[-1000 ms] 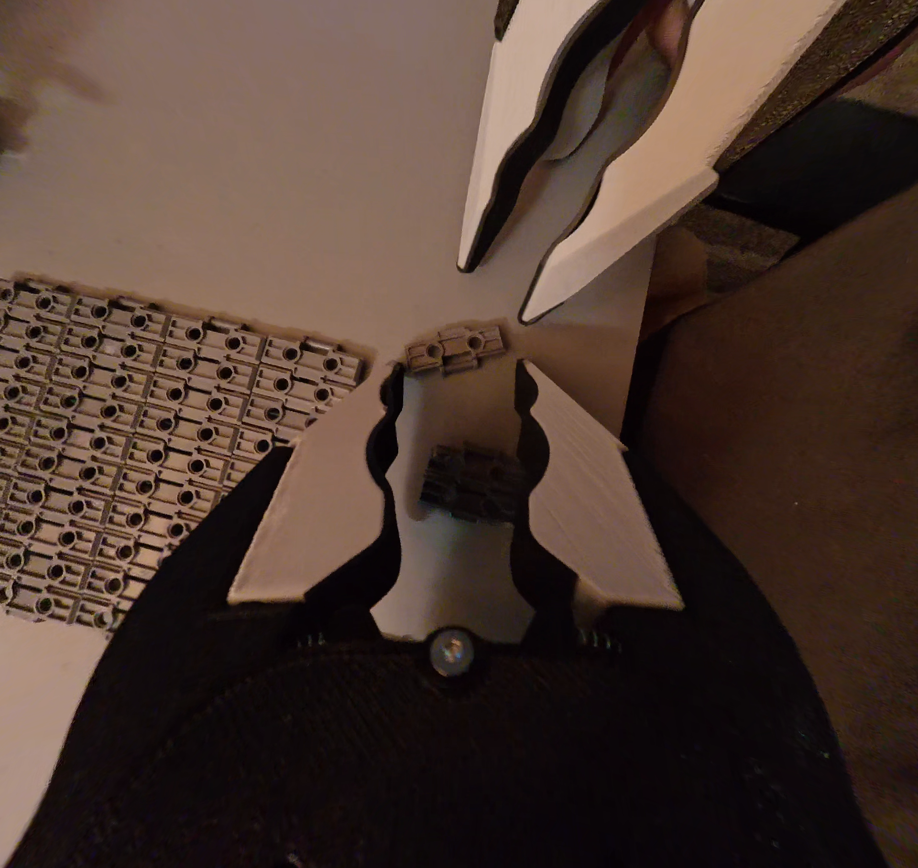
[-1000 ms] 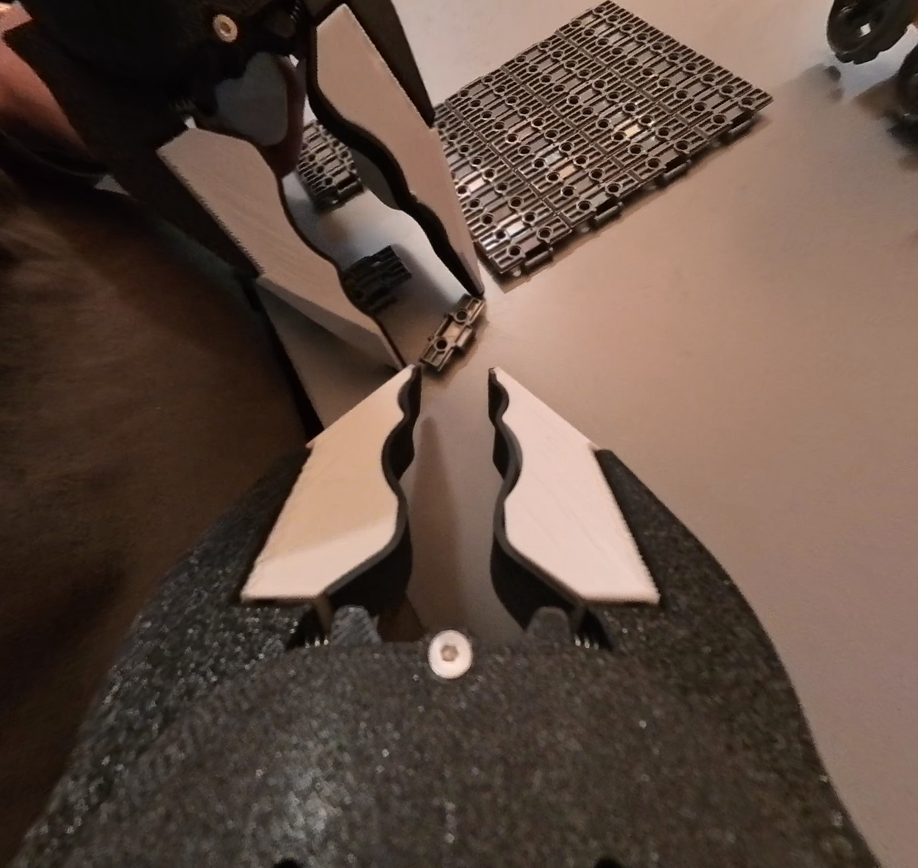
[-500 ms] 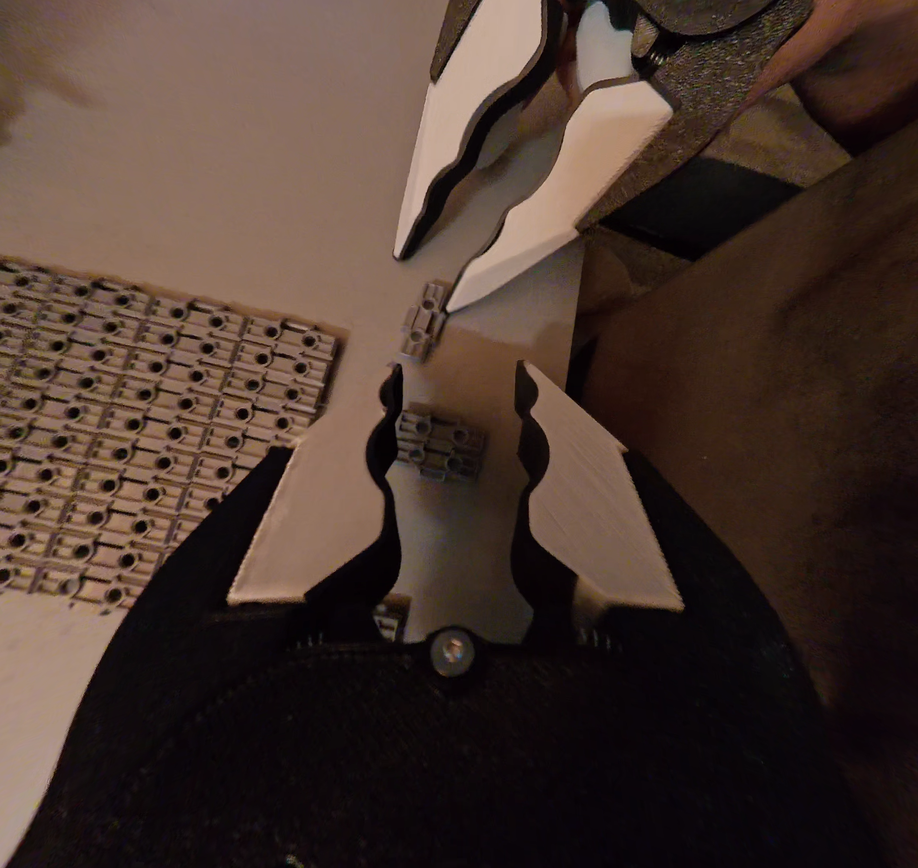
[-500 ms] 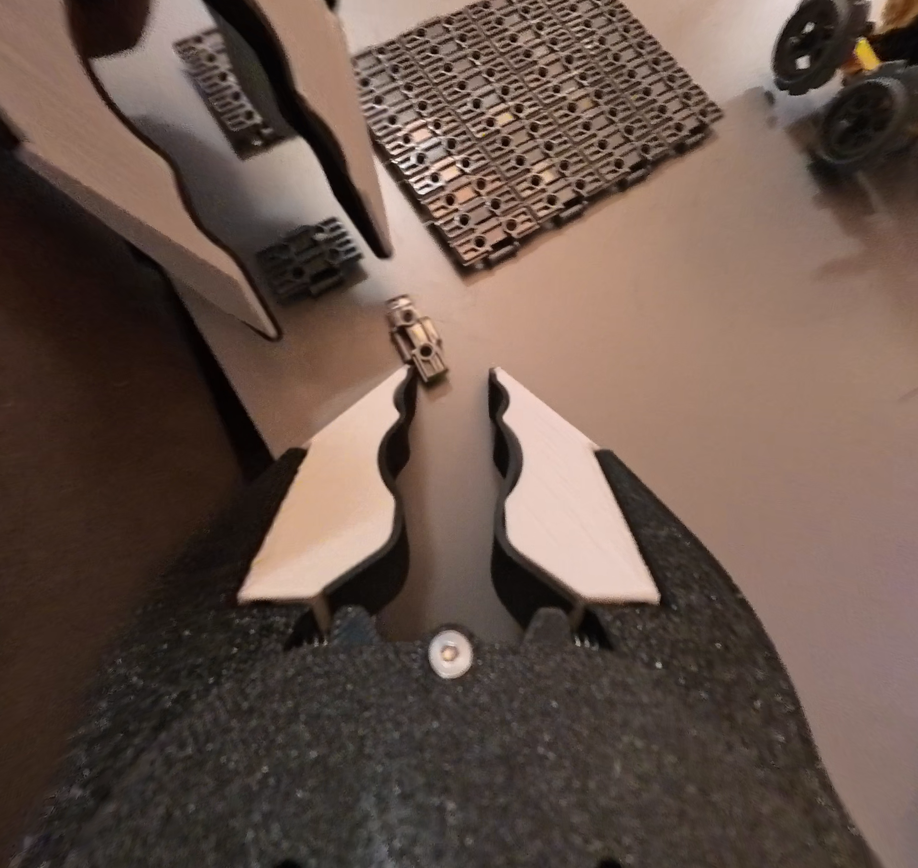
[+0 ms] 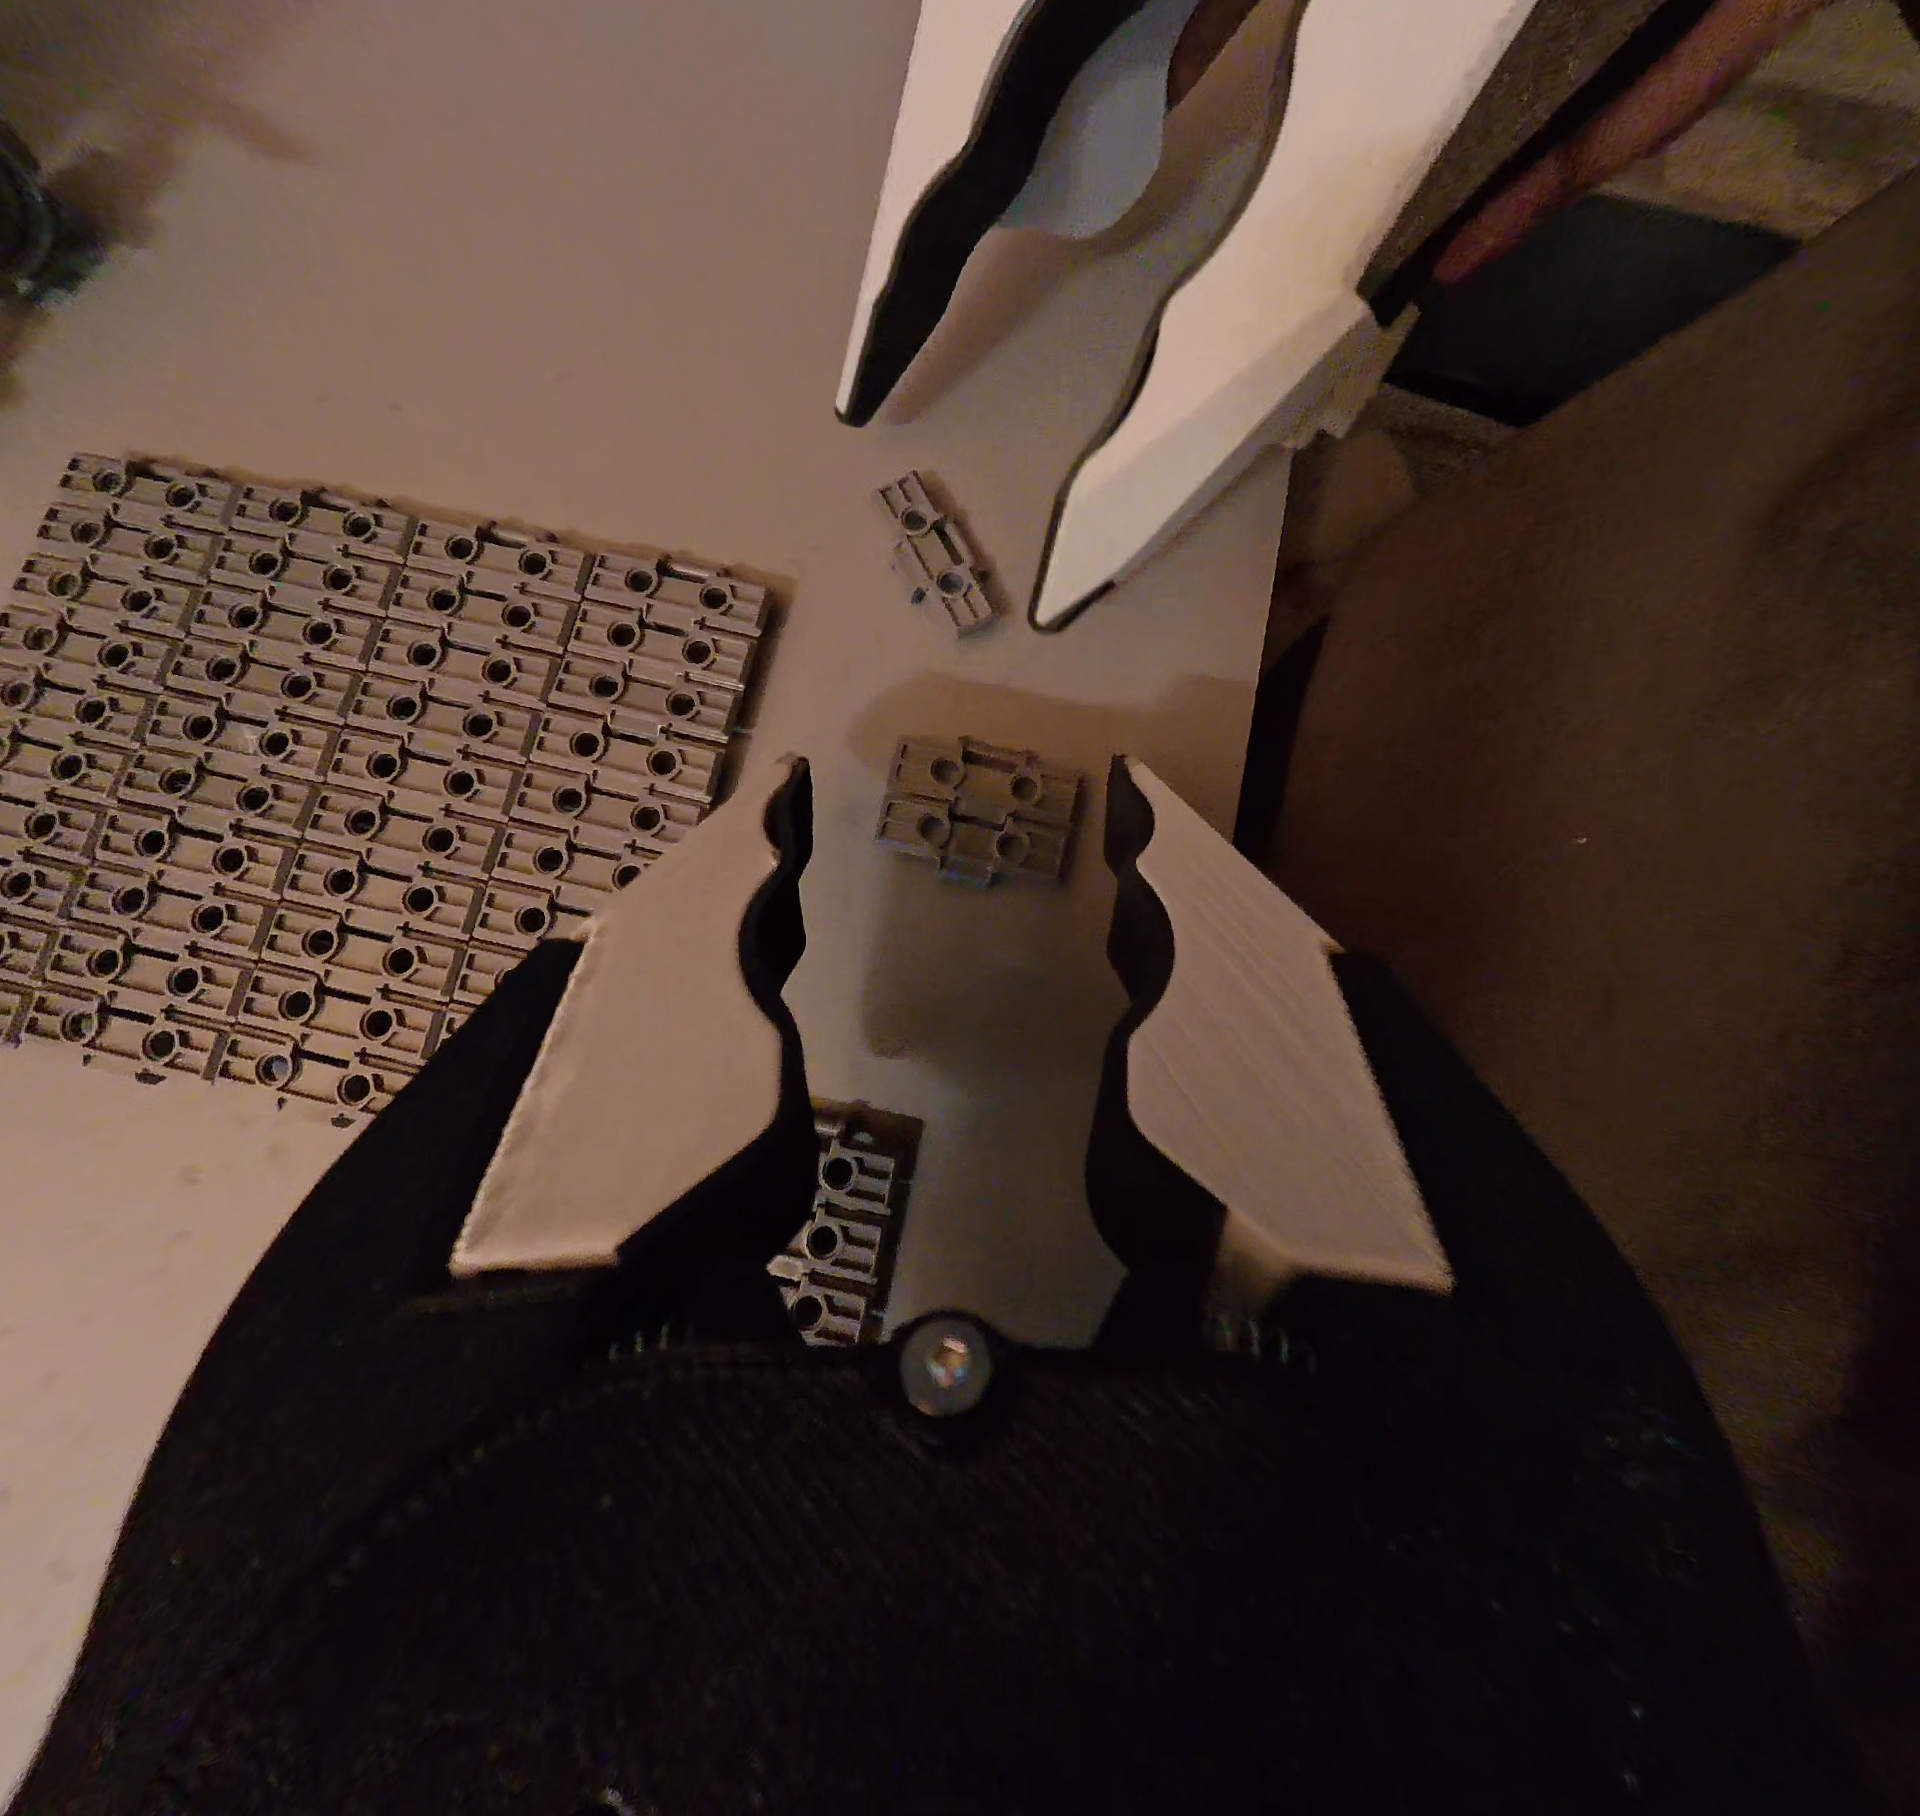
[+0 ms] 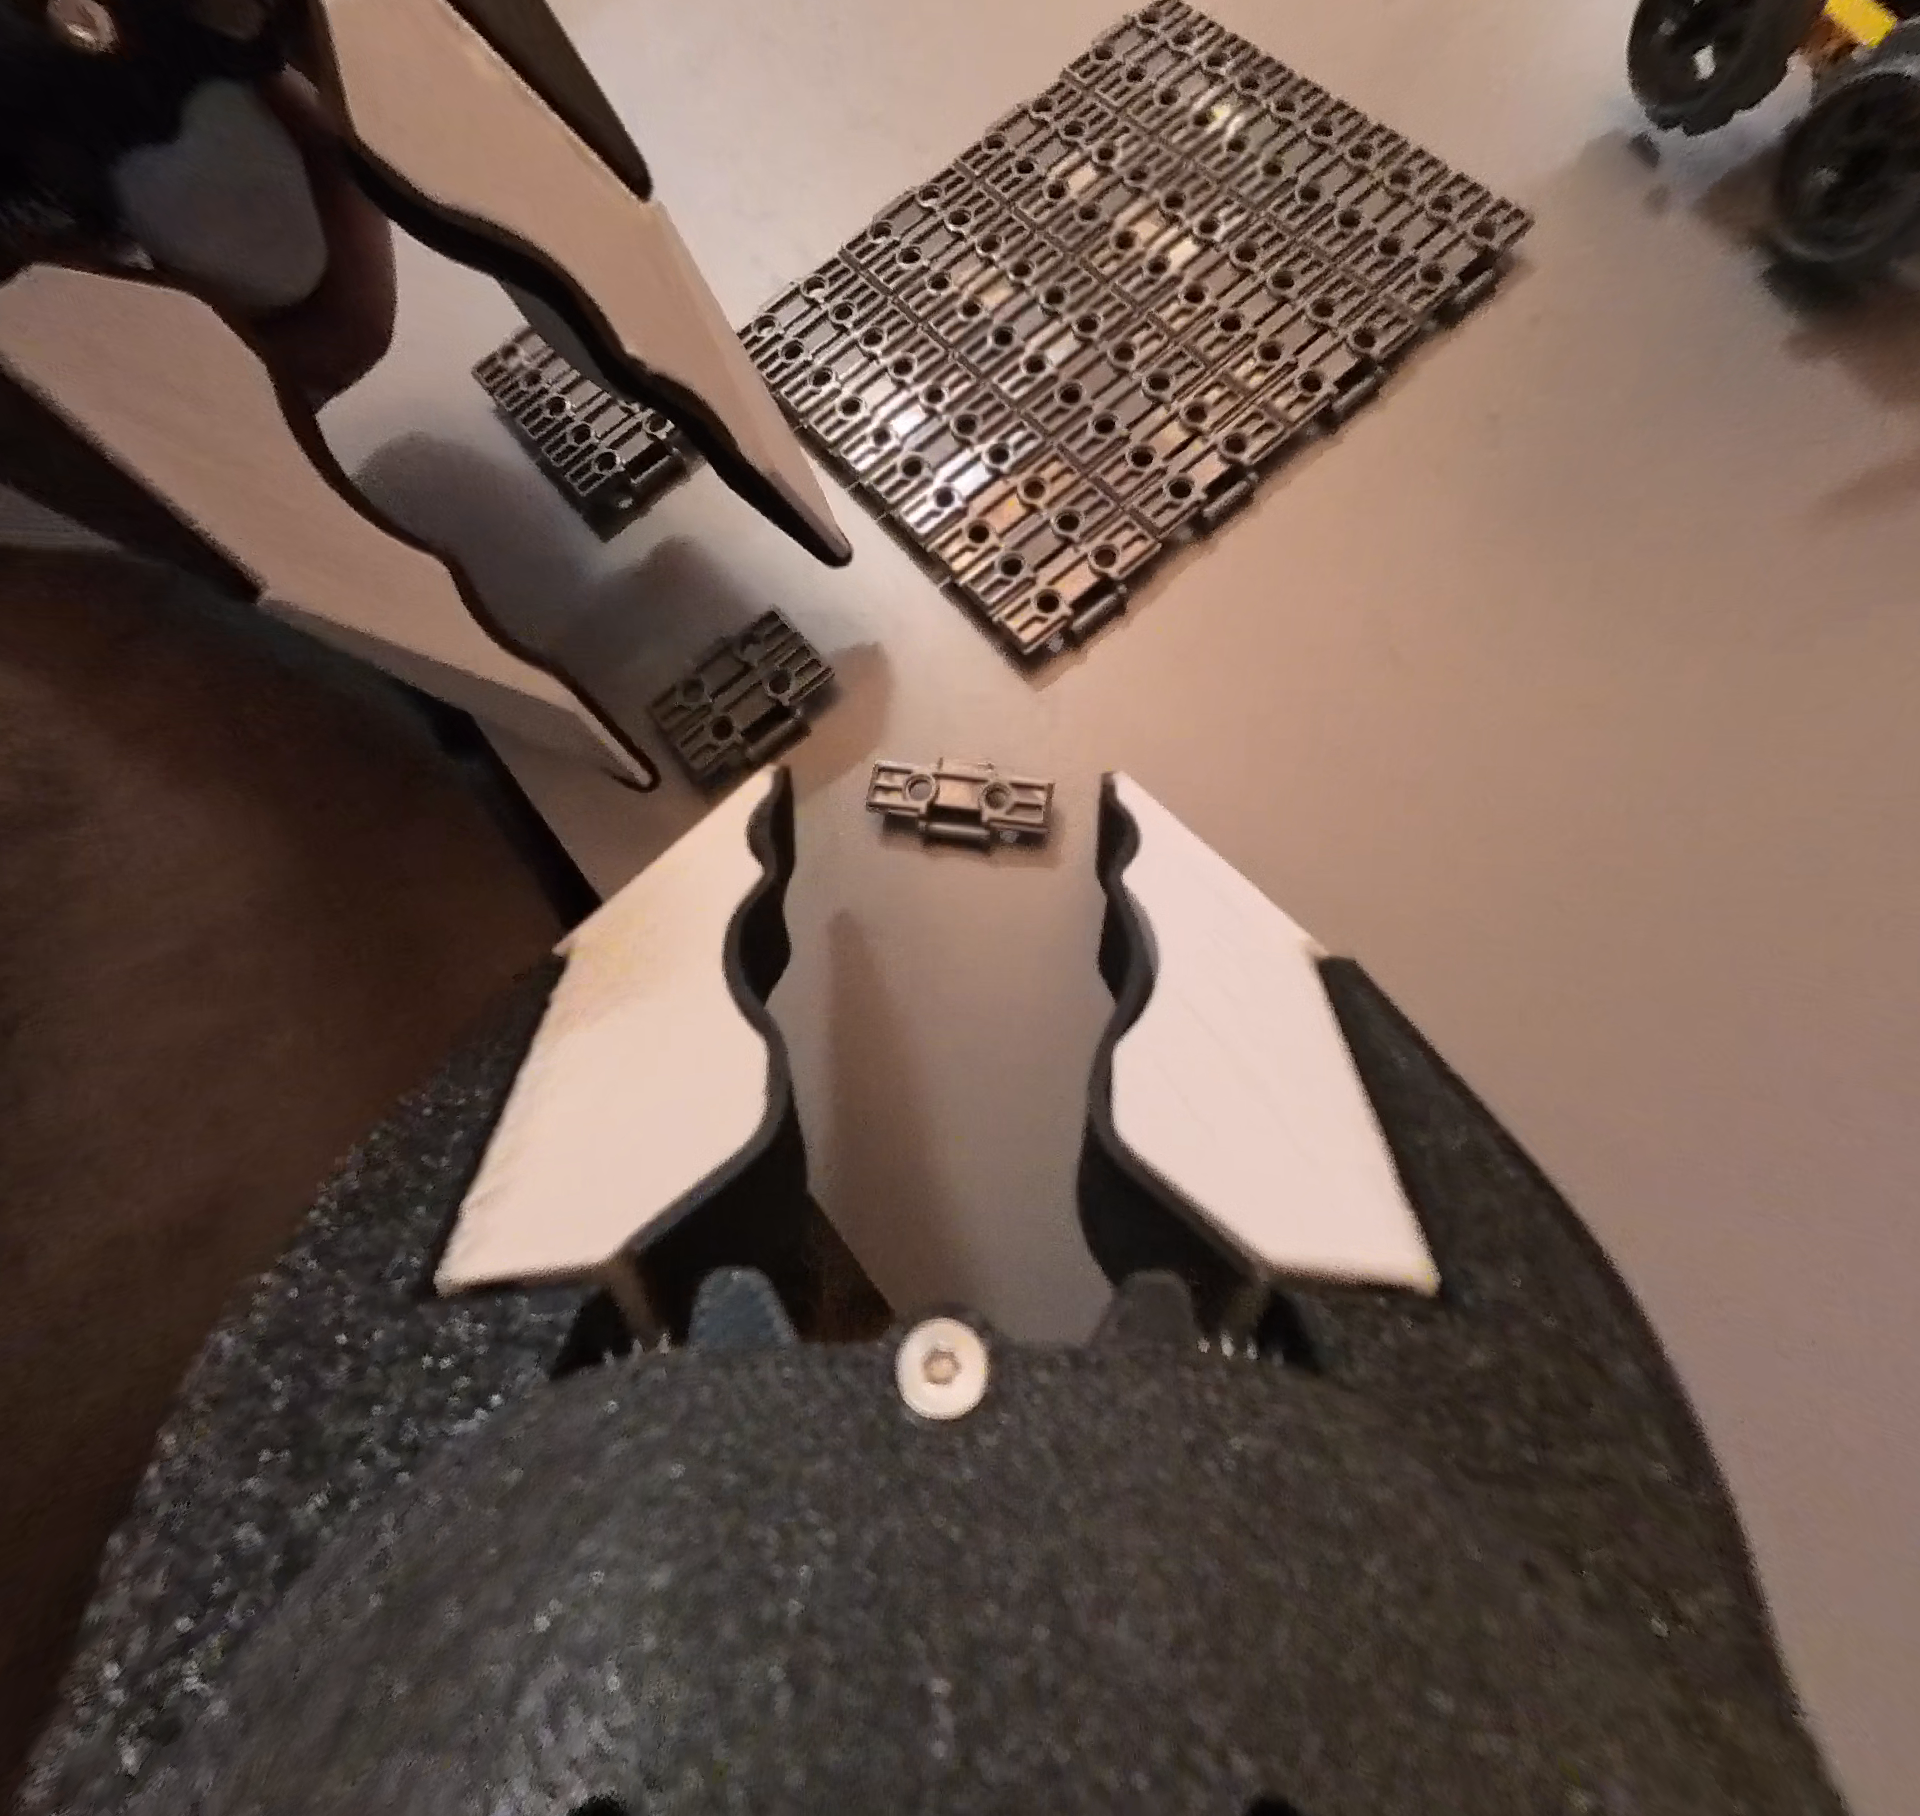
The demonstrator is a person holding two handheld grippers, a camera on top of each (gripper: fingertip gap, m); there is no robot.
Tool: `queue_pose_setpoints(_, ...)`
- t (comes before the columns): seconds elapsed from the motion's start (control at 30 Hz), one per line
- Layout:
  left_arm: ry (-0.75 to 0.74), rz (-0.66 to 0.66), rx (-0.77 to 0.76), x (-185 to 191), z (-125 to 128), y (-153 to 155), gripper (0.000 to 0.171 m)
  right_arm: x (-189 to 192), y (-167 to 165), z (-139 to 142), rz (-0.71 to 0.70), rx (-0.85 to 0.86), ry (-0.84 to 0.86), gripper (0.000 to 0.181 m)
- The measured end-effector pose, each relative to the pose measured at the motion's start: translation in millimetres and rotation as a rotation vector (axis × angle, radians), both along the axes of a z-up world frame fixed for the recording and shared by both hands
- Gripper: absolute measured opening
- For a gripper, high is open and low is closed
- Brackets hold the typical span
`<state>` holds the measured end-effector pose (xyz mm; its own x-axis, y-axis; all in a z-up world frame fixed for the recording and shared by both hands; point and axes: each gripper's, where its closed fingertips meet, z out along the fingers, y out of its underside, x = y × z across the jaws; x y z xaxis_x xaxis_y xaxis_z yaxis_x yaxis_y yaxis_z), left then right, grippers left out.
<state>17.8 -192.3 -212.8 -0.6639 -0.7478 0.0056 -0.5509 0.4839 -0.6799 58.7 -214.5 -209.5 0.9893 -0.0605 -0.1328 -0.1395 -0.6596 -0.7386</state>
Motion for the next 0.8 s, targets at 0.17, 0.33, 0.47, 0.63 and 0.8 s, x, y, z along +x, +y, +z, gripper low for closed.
queue_pose_setpoints(0.17, -0.010, 0.006, -0.015, 0, 1, 2, 0.055, -4, 2, -11, -0.046, -0.075, -0.076, 0.053)
queue_pose_setpoints(0.33, -0.007, 0.001, -0.016, -2, -2, 4, 0.055, 3, 2, -15, -0.058, -0.106, -0.163, 0.038)
queue_pose_setpoints(0.47, 0.012, -0.026, -0.050, -5, -6, 0, 0.056, -19, 10, -6, 0.144, -0.014, -0.168, 0.038)
queue_pose_setpoints(0.63, 0.002, -0.033, 0.000, -5, -12, 5, 0.048, -37, 10, -8, 0.398, 0.032, -0.157, 0.038)
queue_pose_setpoints(0.8, 0.017, -0.043, -0.035, -6, -13, 2, 0.042, -40, 13, -6, 0.513, 0.038, -0.138, 0.038)
